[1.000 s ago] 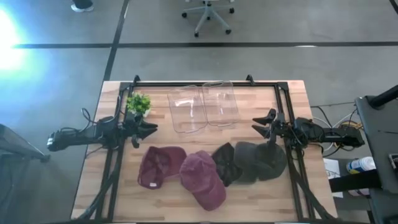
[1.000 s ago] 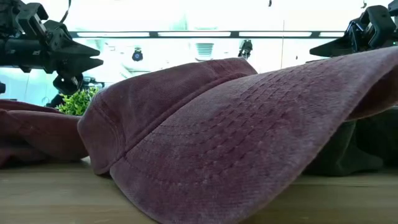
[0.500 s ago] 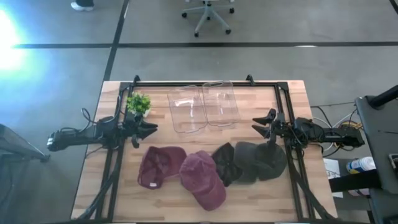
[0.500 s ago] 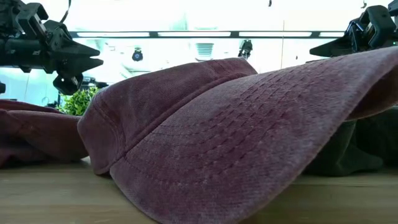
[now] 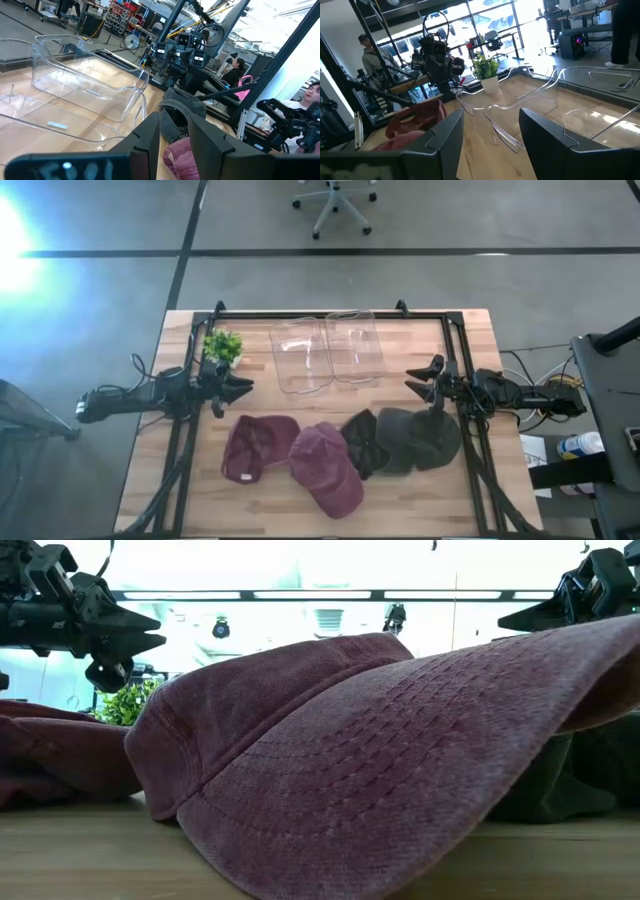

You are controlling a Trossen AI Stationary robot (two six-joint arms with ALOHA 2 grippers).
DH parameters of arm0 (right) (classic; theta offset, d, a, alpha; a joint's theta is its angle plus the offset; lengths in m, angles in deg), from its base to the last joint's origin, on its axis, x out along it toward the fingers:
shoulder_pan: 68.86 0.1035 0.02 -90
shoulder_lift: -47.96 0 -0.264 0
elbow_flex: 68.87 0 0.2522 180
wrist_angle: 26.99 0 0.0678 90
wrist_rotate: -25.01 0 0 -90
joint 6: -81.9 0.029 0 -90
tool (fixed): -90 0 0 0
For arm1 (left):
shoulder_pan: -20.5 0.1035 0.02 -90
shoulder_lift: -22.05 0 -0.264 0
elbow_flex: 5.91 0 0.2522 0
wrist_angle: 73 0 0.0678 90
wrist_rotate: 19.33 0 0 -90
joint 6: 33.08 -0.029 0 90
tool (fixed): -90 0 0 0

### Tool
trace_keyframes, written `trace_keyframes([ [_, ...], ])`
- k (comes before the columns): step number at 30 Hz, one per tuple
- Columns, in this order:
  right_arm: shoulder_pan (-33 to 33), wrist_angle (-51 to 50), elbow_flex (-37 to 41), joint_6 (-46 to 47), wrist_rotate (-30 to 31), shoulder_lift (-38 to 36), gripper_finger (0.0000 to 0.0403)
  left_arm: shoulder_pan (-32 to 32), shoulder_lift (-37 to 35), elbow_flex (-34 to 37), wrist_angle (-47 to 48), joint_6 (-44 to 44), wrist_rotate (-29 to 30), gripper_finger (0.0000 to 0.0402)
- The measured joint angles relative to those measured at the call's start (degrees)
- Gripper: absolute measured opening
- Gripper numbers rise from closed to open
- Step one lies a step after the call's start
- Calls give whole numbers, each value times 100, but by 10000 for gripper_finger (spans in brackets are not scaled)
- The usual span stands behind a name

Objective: Pick & Place hat

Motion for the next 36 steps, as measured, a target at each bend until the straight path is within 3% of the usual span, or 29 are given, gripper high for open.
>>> trace_keyframes([
  [6, -2, 247, -4, 2300, 509, -7, 187, 2, 0, 0, 0, 2, 0, 97],
  [8, 1, 344, -4, 3649, 391, -14, 187, 1, -1, 1, 0, 0, 0, 97],
  [10, 0, 365, -7, 4140, 462, 62, 187, 0, 0, 1, 0, 1, 0, 97],
  [19, 14, 509, -1, 4224, -273, 264, 187, 2, 3, 0, -2, 0, 0, 97],
  [23, 11, 529, -4, 4650, 84, 389, 183, 1, 3, 2, 0, 0, 0, 97],
  [30, 13, 910, -2, 5123, 171, 927, 180, 2, 3, 2, 0, 0, 0, 97],
  [36, 20, 727, -169, 6204, -754, 1854, 172, 2, 3, 0, 0, 2, 0, 97],
])
